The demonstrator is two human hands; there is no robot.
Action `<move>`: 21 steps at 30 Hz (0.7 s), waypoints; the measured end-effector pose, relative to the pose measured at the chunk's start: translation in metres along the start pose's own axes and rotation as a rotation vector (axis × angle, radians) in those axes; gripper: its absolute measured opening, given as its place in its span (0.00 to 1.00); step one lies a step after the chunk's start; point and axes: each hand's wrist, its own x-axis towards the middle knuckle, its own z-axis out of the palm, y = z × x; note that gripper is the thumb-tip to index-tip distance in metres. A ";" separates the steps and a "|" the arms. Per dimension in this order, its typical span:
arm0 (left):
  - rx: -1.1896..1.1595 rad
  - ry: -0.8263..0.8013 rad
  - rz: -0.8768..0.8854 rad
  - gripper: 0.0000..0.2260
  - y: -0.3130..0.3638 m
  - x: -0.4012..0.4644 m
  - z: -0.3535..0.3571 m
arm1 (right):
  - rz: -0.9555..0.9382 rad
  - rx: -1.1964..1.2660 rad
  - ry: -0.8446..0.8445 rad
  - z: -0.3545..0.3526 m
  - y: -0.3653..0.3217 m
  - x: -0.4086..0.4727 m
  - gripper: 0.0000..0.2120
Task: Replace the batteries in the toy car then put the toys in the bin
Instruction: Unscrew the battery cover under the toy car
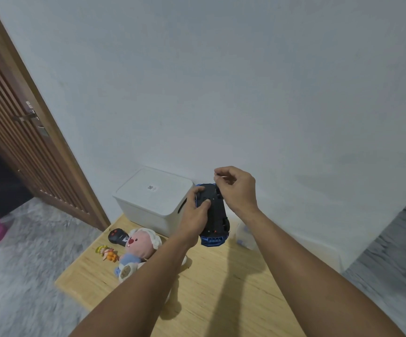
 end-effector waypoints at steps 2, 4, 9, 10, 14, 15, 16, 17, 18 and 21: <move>0.008 -0.001 0.002 0.13 0.000 0.000 0.001 | -0.002 0.007 0.005 0.000 -0.001 0.000 0.05; 0.018 -0.002 -0.001 0.12 0.000 0.000 0.002 | -0.001 0.016 0.010 0.000 -0.002 0.001 0.05; 0.008 0.007 -0.013 0.14 0.001 -0.001 0.003 | 0.034 0.025 -0.013 -0.001 0.001 0.004 0.05; 0.004 0.007 -0.015 0.14 0.002 -0.001 0.003 | 0.041 0.027 -0.021 -0.001 0.001 0.004 0.06; -0.010 0.002 -0.007 0.14 0.002 -0.001 0.004 | 0.079 0.062 -0.042 -0.001 0.002 0.003 0.09; -0.013 -0.002 -0.007 0.14 0.002 -0.001 0.004 | 0.077 0.065 -0.047 -0.001 0.002 0.003 0.09; -0.013 -0.003 -0.006 0.14 0.002 -0.002 0.005 | 0.070 0.061 -0.050 0.000 0.002 0.002 0.09; -0.008 -0.003 -0.007 0.14 0.002 -0.002 0.005 | 0.059 0.055 -0.051 0.000 0.001 0.002 0.09; -0.003 -0.002 -0.009 0.13 0.002 -0.002 0.006 | 0.050 0.051 -0.047 0.000 0.001 0.002 0.08; 0.010 0.013 -0.014 0.13 0.003 -0.002 0.006 | 0.049 0.046 -0.019 -0.001 0.002 0.004 0.07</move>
